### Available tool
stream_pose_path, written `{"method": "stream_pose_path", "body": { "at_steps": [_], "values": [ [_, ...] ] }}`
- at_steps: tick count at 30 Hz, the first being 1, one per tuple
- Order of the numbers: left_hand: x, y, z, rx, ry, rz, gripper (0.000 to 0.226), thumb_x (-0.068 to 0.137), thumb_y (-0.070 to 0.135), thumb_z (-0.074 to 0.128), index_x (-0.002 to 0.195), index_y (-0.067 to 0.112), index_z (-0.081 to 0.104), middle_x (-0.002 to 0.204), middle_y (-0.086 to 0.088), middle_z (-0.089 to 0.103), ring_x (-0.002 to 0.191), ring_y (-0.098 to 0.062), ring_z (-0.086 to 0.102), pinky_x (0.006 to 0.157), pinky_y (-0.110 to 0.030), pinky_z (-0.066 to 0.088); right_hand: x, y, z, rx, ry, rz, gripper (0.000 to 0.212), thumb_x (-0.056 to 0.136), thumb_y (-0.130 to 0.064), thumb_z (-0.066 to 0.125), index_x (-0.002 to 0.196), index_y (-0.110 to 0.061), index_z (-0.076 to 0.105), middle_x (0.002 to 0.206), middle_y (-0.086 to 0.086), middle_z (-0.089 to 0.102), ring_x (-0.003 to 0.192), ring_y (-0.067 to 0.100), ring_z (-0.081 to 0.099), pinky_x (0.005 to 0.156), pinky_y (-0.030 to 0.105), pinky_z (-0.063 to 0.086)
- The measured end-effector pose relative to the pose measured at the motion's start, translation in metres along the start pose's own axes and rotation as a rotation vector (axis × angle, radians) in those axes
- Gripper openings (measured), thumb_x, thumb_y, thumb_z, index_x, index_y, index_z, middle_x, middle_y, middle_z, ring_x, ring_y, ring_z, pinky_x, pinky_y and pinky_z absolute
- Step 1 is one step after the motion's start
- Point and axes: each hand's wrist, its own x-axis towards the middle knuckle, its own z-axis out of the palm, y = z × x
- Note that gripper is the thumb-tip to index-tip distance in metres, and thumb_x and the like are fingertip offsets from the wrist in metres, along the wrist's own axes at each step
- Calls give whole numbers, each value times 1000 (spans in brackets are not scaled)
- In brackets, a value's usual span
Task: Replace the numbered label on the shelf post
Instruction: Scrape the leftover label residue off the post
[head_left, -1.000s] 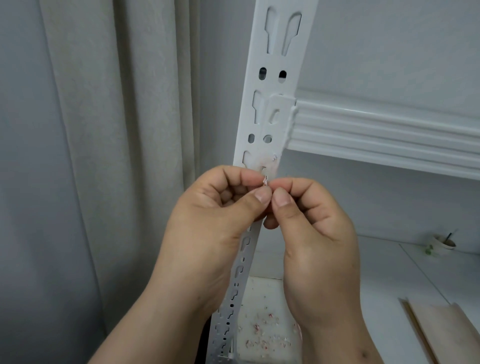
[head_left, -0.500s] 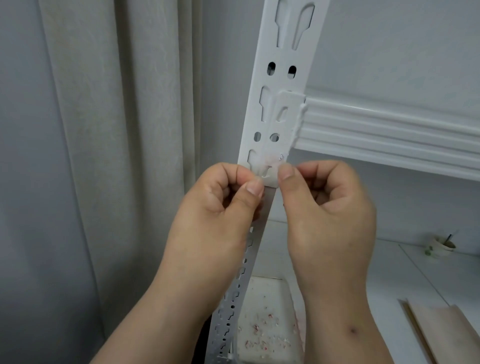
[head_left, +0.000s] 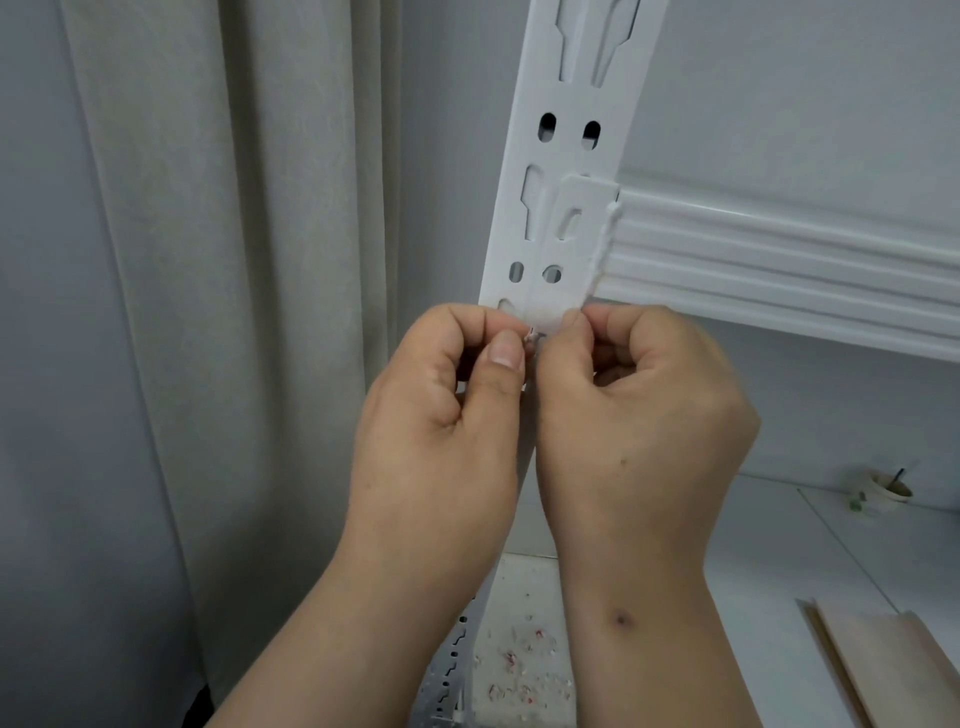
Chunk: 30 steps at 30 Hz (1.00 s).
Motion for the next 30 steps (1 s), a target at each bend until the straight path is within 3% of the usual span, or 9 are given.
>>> {"method": "stream_pose_path", "body": {
  "at_steps": [6,10,14,19,25,30],
  "values": [
    [-3,1,3,-39,12,-19,14,87,33,51,86,26,63,79,-4,71,75,-32,65,65,-44,56,-2,4,6,3,39,-22,12,76,-19,59,66,-14,64,59,-6,59,58,12,52,67,45,54],
    [-3,-2,3,-67,16,-24,14,88,31,51,85,25,64,84,-4,73,83,-30,68,72,-40,58,-7,7,2,52,23,3,17,80,-23,56,72,-16,70,64,-12,57,63,12,55,71,47,54],
    [-2,-2,2,-58,-7,-21,14,90,30,52,84,26,64,84,2,75,79,-20,71,68,-32,59,-10,3,0,75,1,17,18,79,-30,59,81,-18,73,68,-14,56,60,9,55,71,46,54],
    [-1,-1,2,-63,1,-38,15,87,32,51,84,28,64,82,4,75,76,-16,71,67,-29,58,-6,3,2,54,10,14,13,78,-27,63,77,-18,72,66,-13,58,59,9,57,71,47,54],
    [-2,0,4,-66,17,-49,13,85,32,52,84,29,64,81,-6,72,72,-29,66,66,-45,56,-2,6,4,-19,35,-26,14,75,-17,60,62,-14,64,54,-5,57,53,14,52,67,46,53],
    [-2,-2,3,-56,22,-53,13,85,31,53,85,28,65,86,-4,73,86,-32,69,81,-53,57,-3,8,-1,21,40,24,12,75,-18,57,64,-16,62,59,-7,58,56,13,51,69,48,53]
  ]
}}
